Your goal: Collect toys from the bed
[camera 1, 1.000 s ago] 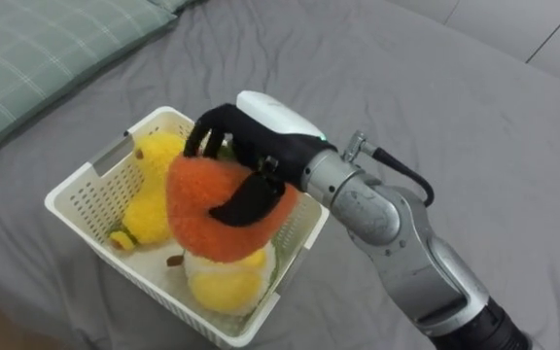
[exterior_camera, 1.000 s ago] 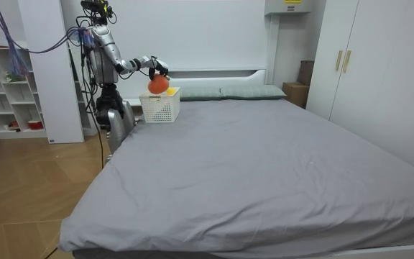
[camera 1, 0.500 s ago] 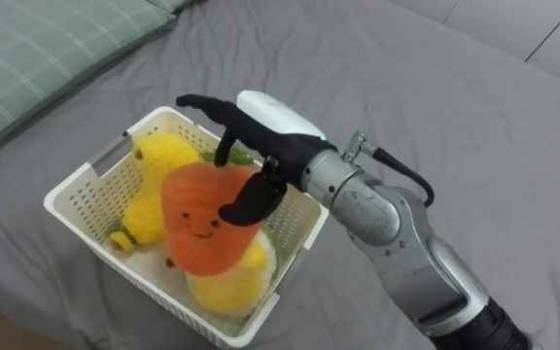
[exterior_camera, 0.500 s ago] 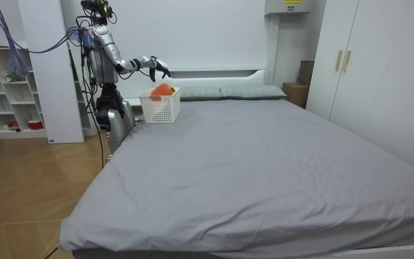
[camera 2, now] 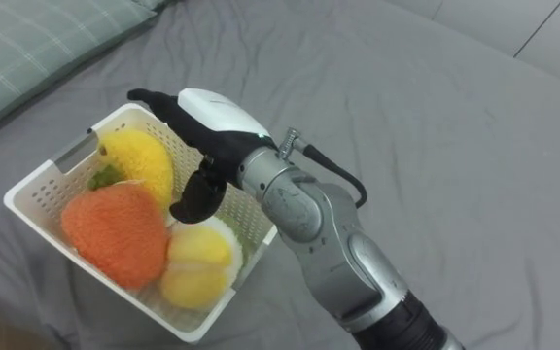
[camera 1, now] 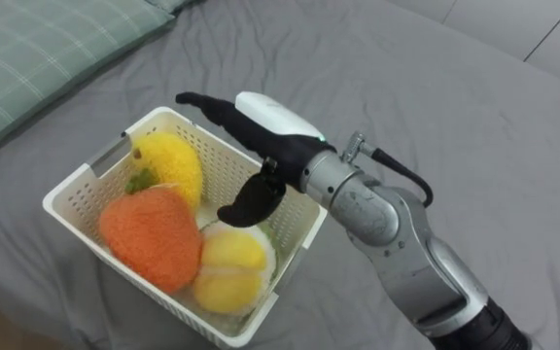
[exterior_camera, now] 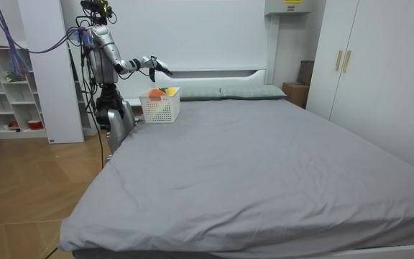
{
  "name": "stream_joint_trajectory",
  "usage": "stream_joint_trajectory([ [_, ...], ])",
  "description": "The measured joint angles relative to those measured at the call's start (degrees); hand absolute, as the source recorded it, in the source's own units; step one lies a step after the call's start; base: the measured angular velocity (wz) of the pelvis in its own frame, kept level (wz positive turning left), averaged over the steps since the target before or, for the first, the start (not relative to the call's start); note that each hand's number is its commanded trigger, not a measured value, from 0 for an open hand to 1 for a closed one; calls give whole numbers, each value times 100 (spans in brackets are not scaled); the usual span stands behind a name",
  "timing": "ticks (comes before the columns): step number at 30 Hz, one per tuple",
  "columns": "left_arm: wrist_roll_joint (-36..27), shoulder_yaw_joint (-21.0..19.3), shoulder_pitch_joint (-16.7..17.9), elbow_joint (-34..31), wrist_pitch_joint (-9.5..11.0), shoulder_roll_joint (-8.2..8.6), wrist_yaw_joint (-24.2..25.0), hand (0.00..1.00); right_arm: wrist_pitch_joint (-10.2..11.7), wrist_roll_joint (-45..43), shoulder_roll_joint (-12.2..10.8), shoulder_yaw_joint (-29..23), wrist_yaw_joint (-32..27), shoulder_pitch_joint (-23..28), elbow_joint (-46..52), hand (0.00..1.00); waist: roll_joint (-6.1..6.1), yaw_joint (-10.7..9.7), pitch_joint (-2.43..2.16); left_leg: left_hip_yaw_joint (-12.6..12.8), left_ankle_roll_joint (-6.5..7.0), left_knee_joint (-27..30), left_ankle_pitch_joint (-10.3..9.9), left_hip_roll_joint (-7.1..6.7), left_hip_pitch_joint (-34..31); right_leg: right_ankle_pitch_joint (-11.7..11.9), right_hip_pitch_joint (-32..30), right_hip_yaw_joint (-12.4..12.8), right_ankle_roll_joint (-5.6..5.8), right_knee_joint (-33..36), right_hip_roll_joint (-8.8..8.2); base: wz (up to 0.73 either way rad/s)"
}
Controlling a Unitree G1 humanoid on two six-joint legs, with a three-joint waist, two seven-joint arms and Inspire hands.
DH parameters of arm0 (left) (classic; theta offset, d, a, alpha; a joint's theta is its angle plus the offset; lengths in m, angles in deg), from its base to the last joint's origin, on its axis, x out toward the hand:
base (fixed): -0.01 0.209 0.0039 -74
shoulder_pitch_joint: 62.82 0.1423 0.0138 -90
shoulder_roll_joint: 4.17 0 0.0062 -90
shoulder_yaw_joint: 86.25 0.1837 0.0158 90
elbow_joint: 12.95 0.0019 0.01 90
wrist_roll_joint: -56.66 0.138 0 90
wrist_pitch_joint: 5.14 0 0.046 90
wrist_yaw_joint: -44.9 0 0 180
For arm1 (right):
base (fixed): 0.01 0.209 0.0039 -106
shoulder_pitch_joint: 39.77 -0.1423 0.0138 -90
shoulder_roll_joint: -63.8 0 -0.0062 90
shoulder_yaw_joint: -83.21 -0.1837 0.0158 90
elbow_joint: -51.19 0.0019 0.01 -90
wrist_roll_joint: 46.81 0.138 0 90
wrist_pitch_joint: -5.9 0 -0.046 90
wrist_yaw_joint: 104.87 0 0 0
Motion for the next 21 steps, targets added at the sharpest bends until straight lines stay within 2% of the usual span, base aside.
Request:
stream_joint_trajectory([
  [6, -2, -5, 0, 0, 0, 0, 25, 0, 0, 2, 5, -2, 6, 0, -2, 0, 3, -16, 3, 1, 0, 0, 0, 0, 2, 0, 0, 20, 1, 0, 1, 0],
  [12, 1, -22, 27, -1, 1, -1, 15, 0, 19, 199, 4, -132, -187, -2, -1, 0, 41, -119, 29, -10, 0, 15, -1, -2, -10, 0, 6, -30, 1, 0, -4, 0],
  [17, -6, -94, 50, 134, 38, 23, -37, 0, 233, 466, 96, -680, -408, -1, 0, 0, 80, -265, 46, 24, 1, 17, -1, -4, -11, 0, -11, -13, 1, 1, -8, -2],
  [20, -24, -238, 73, 197, 45, 29, -38, 0, 346, 561, 263, -993, -590, 0, 0, 0, 118, -395, 33, 39, 1, 18, -1, -1, 11, 0, -11, 18, 1, 1, -6, -3],
  [21, -20, -292, 106, 224, 49, 30, -23, 0, 366, 625, 314, -1115, -679, 0, 0, 0, 156, -407, 33, 93, 1, 4, -2, 7, 55, 1, -10, 113, 1, 1, 5, -19],
])
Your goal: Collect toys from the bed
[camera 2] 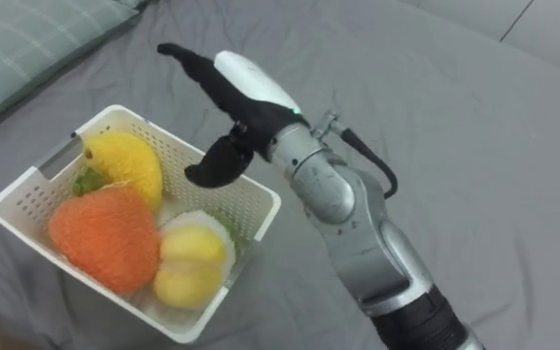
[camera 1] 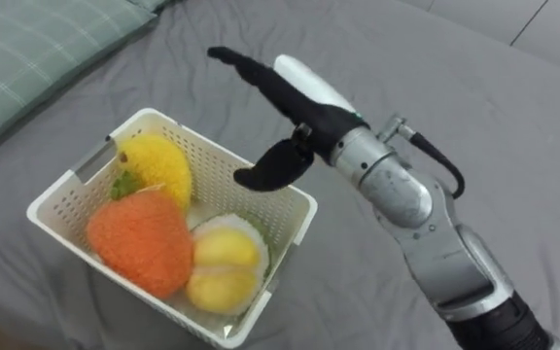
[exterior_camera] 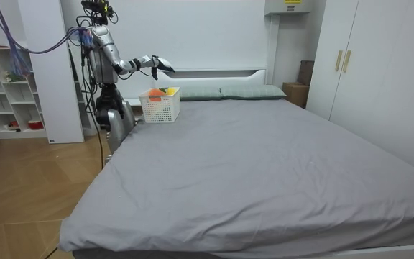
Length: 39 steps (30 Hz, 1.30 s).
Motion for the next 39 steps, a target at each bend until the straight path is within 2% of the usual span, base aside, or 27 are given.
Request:
stream_joint_trajectory([
  [2, -2, -178, 85, 1, -2, 2, 16, 0, 60, 115, 152, -236, -183, 31, 2, 0, 63, -120, -23, 42, 1, -17, 0, 4, 34, 1, 4, 40, 1, 4, 1, -14],
  [4, 0, -267, 169, 1, 1, 1, 13, 0, 84, 172, 187, -483, -282, 142, 18, 0, 117, -260, -57, 58, 1, -14, 0, 6, 44, 1, 5, 52, 1, 4, 1, 0],
  [6, 7, -405, 242, 3, 3, 33, 13, 0, 157, 288, 240, -803, -406, 404, 133, 0, 152, -351, -89, 77, 1, -13, 0, 8, 50, 3, 8, 53, 4, 5, -5, -6],
  [8, 8, -523, 381, 55, 31, 40, 4, 0, 224, 317, 431, -1145, -553, 740, 134, 0, 204, -524, -123, 160, 0, -41, 0, 24, 120, 4, 23, 154, 4, 12, -1, -18],
  [10, -6, -633, 410, 225, 100, 36, -36, 0, 325, 365, 440, -1505, -786, 1184, 133, 0, 221, -653, -135, 215, -1, -80, 0, 40, 193, 4, 49, 198, 4, 28, -3, -16],
  [13, -11, -625, 547, 233, 128, 96, -112, 0, 324, 602, 442, -1921, -1074, 1810, 125, 0, 253, -939, -123, 337, -4, -80, -3, 62, 206, 5, -12, 331, 2, 90, 7, -20],
  [15, -8, -626, 629, 263, 175, 111, -127, 0, 325, 762, 440, -2121, -1203, 2087, 125, 0, 278, -1118, -127, 412, -3, -85, -5, 67, 228, 6, -24, 405, 0, 110, 12, -26],
  [17, -1, -634, 682, 272, 230, 126, -147, 0, 327, 948, 439, -2477, -1375, 2336, 123, 0, 327, -1252, -142, 594, -3, -95, -22, 89, 249, 12, -96, 597, -9, 170, 50, -39],
  [18, 1, -634, 692, 274, 241, 135, -157, 0, 329, 986, 438, -2562, -1422, 2360, 122, 0, 343, -1290, -135, 629, -1, -96, -23, 91, 254, 12, -109, 637, -9, 192, 61, -33],
  [19, 2, -634, 691, 276, 270, 146, -166, 0, 336, 1063, 436, -2738, -1567, 2417, 122, 0, 370, -1363, -150, 692, 5, -97, -28, 96, 263, 18, -124, 690, -12, 197, 80, -24],
  [20, 10, -644, 693, 276, 309, 148, -166, 0, 422, 1186, 431, -2906, -1697, 2475, 103, 0, 387, -1442, -160, 741, 6, -96, -30, 106, 287, 27, -129, 721, -14, 201, 88, -23],
  [23, -13, -683, 757, 183, 335, 148, -168, 0, 715, 1850, 413, -3245, -2174, 2527, -108, 0, 426, -1609, -142, 811, -2, -89, -41, 130, 317, 43, -110, 755, -25, 198, 93, -13],
  [27, -146, -545, 896, 103, 336, 149, -305, 0, 806, 2650, 400, -3321, -2722, 2598, -525, 0, 443, -1794, -139, 868, -26, -70, -57, 159, 357, 40, -109, 853, -31, 180, 113, -4],
  [30, -239, -445, 885, 103, 331, 178, -368, 0, 887, 3232, 348, -3319, -2968, 2828, -1089, 0, 463, -1830, -154, 878, -28, -80, -55, 160, 401, 42, -88, 849, -35, 178, 126, 0],
  [32, -247, -385, 895, 103, 326, 226, -493, 0, 1030, 3748, 149, -3322, -3141, 2859, -1998, 0, 477, -1890, -152, 873, -28, -81, -55, 160, 392, 39, -81, 810, -35, 168, 117, 0],
  [35, -474, -387, 888, 100, 337, 256, -509, 0, 1026, 4515, -141, -3334, -3218, 2998, -3099, 0, 504, -1910, -154, 884, -29, -89, -55, 159, 388, 31, -78, 841, -38, 176, 135, 0],
  [39, -557, -392, 881, 107, 343, 286, -513, 0, 1149, 4859, -375, -3325, -3314, 3056, -4578, 0, 572, -2051, -163, 809, -29, -94, -55, 149, 427, 28, -18, 803, -34, 106, 146, 7],
])
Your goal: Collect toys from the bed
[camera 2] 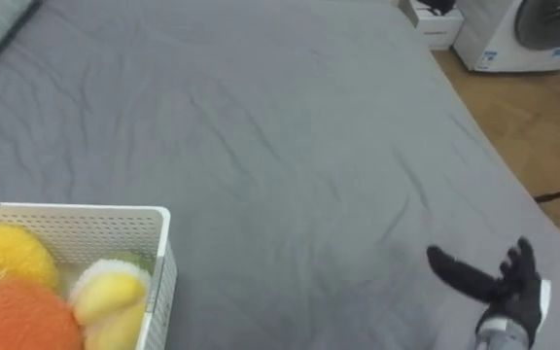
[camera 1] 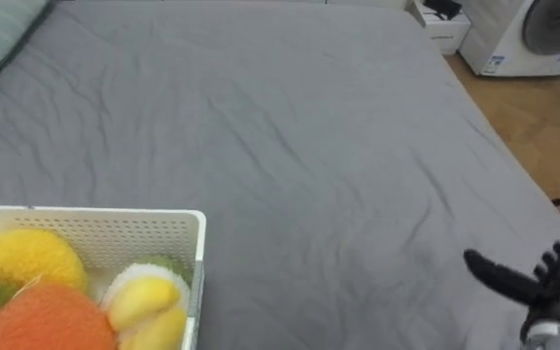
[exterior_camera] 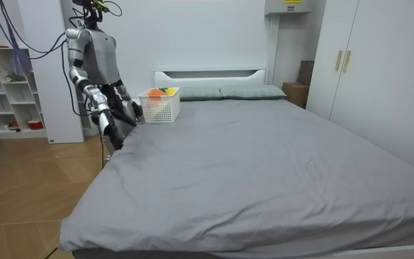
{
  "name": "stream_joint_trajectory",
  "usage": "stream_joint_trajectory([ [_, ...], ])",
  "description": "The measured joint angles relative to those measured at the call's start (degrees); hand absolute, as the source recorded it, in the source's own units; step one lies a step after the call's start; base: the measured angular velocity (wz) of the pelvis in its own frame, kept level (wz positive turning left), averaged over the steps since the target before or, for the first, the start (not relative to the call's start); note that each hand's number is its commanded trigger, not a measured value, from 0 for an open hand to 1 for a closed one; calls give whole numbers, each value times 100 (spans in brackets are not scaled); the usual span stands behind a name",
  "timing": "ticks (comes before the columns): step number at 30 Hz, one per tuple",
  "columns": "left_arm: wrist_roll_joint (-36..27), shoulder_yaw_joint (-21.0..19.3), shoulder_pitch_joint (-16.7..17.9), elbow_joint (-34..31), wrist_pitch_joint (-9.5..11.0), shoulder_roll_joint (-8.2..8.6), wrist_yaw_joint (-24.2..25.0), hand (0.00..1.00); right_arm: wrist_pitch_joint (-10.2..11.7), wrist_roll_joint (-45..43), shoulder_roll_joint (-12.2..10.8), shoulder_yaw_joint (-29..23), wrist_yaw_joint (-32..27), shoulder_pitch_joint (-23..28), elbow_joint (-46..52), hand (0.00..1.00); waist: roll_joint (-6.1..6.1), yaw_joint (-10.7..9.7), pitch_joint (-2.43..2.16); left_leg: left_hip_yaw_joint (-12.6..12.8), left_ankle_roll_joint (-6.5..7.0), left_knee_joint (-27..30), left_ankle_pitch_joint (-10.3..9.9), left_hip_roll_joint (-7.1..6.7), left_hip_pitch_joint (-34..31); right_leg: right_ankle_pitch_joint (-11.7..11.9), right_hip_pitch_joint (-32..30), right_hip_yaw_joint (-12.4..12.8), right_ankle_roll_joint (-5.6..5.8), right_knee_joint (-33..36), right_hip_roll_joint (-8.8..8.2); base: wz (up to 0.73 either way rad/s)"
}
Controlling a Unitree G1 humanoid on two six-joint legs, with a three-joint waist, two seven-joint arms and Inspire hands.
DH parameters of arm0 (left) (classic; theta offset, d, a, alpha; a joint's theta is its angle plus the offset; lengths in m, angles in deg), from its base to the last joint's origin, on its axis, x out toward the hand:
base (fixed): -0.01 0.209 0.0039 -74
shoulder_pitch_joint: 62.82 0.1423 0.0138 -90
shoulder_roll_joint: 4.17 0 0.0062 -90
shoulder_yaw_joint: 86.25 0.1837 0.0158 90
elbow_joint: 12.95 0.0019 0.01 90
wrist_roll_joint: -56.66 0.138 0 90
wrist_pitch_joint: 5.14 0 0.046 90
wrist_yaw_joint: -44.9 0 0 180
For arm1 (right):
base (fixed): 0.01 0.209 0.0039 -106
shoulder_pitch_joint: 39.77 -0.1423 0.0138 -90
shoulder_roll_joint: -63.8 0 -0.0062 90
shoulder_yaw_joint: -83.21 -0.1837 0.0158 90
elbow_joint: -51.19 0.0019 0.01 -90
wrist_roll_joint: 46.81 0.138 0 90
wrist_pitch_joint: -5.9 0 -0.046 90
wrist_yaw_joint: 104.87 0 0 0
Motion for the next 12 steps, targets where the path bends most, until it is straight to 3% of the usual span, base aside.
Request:
stream_joint_trajectory([
  [5, -64, -63, 22, 63, 59, 86, 15, 0, 39, -39, -21, 23, 232, 181, -2194, 0, 76, 10, 13, 20, -11, -29, -11, 3, 86, -52, 32, 38, 2, 15, -7, -2],
  [12, -110, -99, 10, 112, 72, 161, 140, 0, -39, -70, -141, 340, 681, 388, -3243, 0, 142, 9, 15, 10, -30, -21, -27, 4, 98, -102, 36, 20, -8, 85, -13, 0],
])
